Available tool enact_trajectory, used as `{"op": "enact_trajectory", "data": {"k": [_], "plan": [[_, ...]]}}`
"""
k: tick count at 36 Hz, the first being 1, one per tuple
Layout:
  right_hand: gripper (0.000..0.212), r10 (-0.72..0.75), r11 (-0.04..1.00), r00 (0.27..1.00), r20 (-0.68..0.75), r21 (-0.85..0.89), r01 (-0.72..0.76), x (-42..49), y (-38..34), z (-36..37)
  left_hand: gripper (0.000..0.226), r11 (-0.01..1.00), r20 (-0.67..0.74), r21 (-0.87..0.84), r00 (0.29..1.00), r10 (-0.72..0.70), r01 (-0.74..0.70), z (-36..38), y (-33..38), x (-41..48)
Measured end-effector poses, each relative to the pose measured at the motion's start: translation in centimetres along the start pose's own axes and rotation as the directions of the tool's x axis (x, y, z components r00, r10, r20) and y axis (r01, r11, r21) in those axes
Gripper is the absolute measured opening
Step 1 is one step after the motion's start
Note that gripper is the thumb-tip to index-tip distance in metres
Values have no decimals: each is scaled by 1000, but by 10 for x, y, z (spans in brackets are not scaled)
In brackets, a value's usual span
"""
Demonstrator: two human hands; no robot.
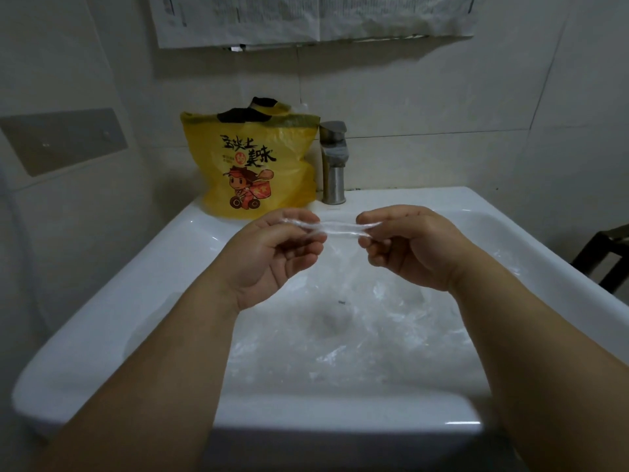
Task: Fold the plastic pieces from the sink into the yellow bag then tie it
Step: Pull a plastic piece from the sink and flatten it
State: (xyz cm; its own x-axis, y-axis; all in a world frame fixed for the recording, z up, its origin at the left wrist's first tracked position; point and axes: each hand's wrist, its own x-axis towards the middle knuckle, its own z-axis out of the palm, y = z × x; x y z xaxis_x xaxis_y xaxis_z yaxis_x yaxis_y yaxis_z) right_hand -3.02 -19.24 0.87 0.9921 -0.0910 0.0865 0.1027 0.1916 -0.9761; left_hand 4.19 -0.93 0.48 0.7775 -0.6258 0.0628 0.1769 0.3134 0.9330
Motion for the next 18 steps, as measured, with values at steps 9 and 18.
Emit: {"op": "enact_trajectory", "data": {"k": [9,18], "plan": [[9,-9,986,999,-46,-167,1,0,3,-1,8,973,-66,223,995,69,-53,-4,-5,4],[9,-9,838,995,-96,-544,-44,1,10,-4,10,909,-144,401,973,180,-109,-11,-12,10]]}}
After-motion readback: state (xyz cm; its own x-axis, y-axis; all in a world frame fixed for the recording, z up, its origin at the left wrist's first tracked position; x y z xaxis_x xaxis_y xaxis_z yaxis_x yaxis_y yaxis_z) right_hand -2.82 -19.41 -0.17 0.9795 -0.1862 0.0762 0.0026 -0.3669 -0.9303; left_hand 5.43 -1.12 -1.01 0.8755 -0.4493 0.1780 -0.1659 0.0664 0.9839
